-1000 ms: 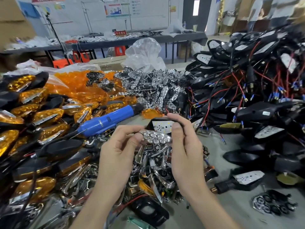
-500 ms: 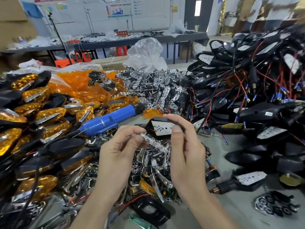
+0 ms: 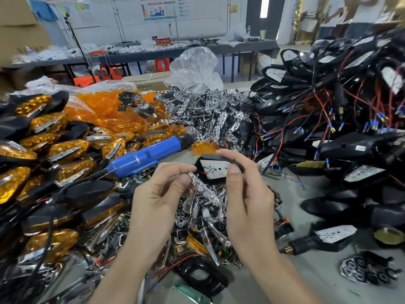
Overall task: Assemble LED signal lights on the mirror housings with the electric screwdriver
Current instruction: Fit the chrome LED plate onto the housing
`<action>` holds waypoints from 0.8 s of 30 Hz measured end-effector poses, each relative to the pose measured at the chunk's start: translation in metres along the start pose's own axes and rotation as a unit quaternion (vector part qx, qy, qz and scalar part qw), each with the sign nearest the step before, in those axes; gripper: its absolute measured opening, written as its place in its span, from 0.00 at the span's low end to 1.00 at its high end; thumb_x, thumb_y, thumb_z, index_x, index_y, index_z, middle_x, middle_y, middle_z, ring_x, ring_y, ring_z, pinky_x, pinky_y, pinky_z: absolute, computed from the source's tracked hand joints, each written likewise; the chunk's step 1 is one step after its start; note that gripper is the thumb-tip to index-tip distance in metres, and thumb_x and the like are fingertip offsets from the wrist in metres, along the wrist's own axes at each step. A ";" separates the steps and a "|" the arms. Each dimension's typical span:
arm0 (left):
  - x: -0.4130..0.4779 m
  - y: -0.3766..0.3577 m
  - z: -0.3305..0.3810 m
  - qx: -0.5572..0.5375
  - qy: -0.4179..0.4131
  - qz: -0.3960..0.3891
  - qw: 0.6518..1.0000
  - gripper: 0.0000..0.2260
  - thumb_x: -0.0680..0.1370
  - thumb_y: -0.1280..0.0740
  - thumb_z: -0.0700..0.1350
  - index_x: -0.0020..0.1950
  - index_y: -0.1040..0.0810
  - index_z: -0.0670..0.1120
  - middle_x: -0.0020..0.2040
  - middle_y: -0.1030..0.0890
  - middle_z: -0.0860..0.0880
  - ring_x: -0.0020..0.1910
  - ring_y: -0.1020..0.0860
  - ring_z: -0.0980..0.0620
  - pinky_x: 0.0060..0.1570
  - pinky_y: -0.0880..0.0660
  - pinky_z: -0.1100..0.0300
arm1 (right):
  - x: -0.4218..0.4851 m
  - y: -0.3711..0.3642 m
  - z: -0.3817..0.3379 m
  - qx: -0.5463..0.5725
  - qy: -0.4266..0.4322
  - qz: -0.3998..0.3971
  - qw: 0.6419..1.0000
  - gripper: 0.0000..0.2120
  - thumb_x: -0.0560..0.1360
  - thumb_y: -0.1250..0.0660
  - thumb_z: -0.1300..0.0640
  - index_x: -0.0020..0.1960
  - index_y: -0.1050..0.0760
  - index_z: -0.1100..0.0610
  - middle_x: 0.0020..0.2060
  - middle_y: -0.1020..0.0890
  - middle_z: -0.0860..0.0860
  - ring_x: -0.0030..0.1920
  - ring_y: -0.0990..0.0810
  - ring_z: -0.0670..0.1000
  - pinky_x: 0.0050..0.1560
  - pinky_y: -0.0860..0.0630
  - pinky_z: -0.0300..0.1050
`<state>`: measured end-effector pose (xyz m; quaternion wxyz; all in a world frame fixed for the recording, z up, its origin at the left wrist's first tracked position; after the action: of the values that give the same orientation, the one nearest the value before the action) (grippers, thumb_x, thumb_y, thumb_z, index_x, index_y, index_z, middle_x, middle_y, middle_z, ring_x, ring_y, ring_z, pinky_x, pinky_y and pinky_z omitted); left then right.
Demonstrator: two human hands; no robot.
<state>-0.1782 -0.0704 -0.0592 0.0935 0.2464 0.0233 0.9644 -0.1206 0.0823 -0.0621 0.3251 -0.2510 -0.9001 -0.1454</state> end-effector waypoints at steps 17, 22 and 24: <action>0.003 0.003 -0.024 -0.042 0.045 -0.024 0.998 0.13 0.76 0.30 0.60 0.55 0.17 0.55 0.47 0.17 0.52 0.40 0.21 0.54 0.46 0.22 0.51 | -0.003 -0.006 -0.002 -0.015 0.029 -0.010 0.999 0.14 0.86 0.43 0.54 0.66 0.24 0.53 0.50 0.21 0.42 0.43 0.27 0.32 0.47 0.34 0.25; 0.003 0.005 -0.034 -0.080 0.074 -0.038 0.993 0.19 0.73 0.28 0.63 0.57 0.17 0.52 0.44 0.19 0.51 0.39 0.24 0.54 0.44 0.25 0.53 | -0.005 -0.009 -0.002 -0.025 0.020 -0.009 0.999 0.14 0.85 0.43 0.54 0.66 0.23 0.51 0.52 0.20 0.42 0.45 0.27 0.32 0.49 0.33 0.26; 0.004 0.004 -0.036 -0.091 0.078 -0.036 0.992 0.19 0.72 0.27 0.63 0.56 0.17 0.53 0.43 0.19 0.53 0.39 0.24 0.56 0.43 0.25 0.57 | -0.005 -0.009 -0.003 -0.026 0.017 -0.006 1.000 0.14 0.85 0.42 0.54 0.66 0.23 0.51 0.51 0.20 0.41 0.45 0.27 0.32 0.49 0.34 0.25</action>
<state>-0.1993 -0.0735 -0.0888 0.1482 0.1602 -0.0484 0.9747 -0.1206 0.0722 -0.0643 0.3327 -0.2512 -0.8920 -0.1748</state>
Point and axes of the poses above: each hand's wrist, its own x-axis towards the middle knuckle, its own y-axis out of the back of the hand, z = x × y, the point moved 6 cm from there along x, towards the middle knuckle
